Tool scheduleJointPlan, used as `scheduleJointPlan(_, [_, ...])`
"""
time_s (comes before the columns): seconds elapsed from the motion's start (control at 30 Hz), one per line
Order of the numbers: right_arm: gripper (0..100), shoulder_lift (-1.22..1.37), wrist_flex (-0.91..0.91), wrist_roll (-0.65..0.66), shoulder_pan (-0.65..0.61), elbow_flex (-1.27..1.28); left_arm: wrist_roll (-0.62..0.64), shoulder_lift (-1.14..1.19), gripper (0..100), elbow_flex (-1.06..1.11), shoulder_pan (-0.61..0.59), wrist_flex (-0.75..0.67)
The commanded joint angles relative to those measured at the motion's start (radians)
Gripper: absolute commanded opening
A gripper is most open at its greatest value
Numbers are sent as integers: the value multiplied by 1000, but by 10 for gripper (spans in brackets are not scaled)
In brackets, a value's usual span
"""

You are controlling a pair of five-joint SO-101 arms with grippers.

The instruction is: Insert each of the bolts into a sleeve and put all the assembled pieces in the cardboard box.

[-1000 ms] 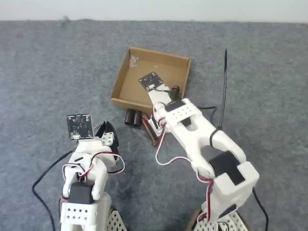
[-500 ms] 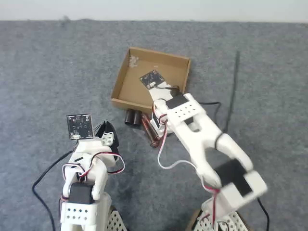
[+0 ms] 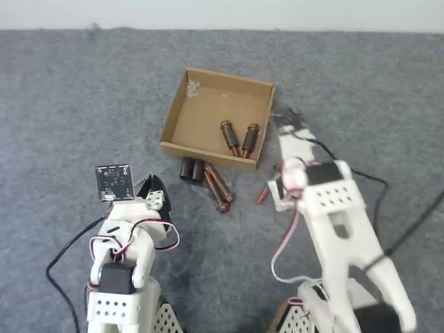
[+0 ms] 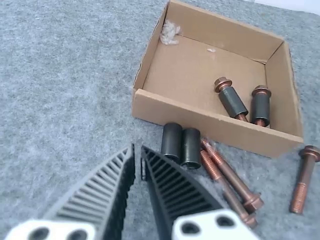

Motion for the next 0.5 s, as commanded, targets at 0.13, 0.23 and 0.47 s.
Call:
scheduleJointPlan(0.13, [8,-223,-44,17,131,144,-5,23,20,-50,-2,-3])
scheduleJointPlan(0.23, [7,-232,-113,11,176,203,-3,35,20,-79,5,2])
scheduleJointPlan(0.47, [7,-232,-229,8,321,273,55,405,19,-326,149,2])
